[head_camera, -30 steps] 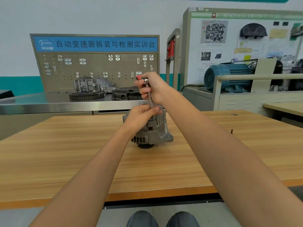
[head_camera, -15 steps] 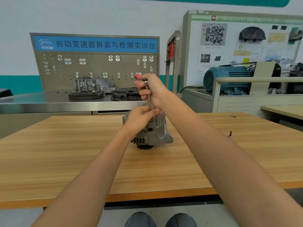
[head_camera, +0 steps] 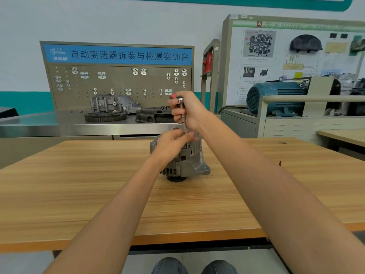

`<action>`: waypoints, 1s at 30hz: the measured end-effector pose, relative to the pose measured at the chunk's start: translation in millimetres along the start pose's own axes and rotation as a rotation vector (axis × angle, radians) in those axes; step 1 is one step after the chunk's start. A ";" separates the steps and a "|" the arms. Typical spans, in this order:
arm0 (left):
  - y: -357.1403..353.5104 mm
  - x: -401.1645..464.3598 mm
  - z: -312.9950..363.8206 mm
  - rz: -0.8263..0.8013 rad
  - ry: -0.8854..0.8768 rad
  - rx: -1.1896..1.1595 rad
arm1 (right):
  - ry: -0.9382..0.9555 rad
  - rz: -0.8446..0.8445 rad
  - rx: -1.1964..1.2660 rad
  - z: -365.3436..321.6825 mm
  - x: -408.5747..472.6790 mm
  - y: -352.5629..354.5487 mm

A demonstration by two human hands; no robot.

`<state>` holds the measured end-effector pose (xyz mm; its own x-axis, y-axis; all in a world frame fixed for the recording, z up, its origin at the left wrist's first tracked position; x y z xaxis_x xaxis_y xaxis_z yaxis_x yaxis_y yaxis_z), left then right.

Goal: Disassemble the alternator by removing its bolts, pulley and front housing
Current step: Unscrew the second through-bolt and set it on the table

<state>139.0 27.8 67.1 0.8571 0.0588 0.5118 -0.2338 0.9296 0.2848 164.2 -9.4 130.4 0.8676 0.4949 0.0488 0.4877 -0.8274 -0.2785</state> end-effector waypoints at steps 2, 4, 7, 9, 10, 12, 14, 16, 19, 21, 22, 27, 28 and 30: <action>3.2 0.1 0.2 0.044 0.005 0.037 | 0.132 0.283 0.056 -4.8 -7.7 19.2; 7.9 0.4 -3.8 0.103 0.036 0.099 | 0.281 0.523 0.134 -9.2 -21.0 35.4; 7.2 -0.5 -1.7 0.100 0.029 0.098 | 0.250 0.538 0.117 -10.4 -17.8 36.8; 2.3 -0.7 1.8 0.047 0.008 0.066 | 0.103 0.368 0.060 -5.6 -5.4 27.2; 0.6 -0.7 2.5 0.027 0.003 0.051 | 0.042 0.264 0.061 -3.1 -0.7 21.9; 0.3 -0.1 0.8 0.009 0.000 0.052 | -0.016 0.091 0.078 -1.0 4.2 15.0; -0.8 0.3 0.5 -0.003 -0.014 0.049 | -0.019 0.023 0.108 0.1 4.1 14.0; 0.9 0.0 2.8 0.023 -0.023 0.053 | 0.042 0.148 0.134 -1.0 -1.0 21.2; 8.7 -0.3 -1.6 0.108 0.013 0.087 | 0.260 0.542 0.099 -8.6 -20.9 39.2; 10.6 -0.8 -3.1 0.123 0.027 0.090 | 0.304 0.620 0.069 -11.4 -24.6 38.2; 9.7 -0.7 -1.9 0.111 0.018 0.079 | 0.255 0.565 0.032 -10.3 -19.0 33.9; 0.2 -1.8 2.5 0.025 -0.016 0.004 | -0.029 0.045 -0.045 -1.4 1.4 2.5; 0.3 -1.1 2.1 0.025 -0.020 0.004 | -0.025 0.039 -0.041 -1.3 1.2 1.8; 3.7 -0.1 0.3 0.055 -0.010 0.035 | 0.054 0.183 -0.011 -2.6 -2.7 9.3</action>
<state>138.0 31.1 68.4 0.8381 0.1057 0.5351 -0.2964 0.9119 0.2840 166.6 -19.1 130.2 0.9458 0.3210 0.0502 0.3220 -0.9054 -0.2768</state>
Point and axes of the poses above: each hand's wrist, its own x-axis towards the middle knuckle, its own y-axis out of the back of the hand, z = x × y, the point moved 10 cm from there along x, towards the middle knuckle, and after that the axes turned 7 degrees about -y, right-handed, at the moved point
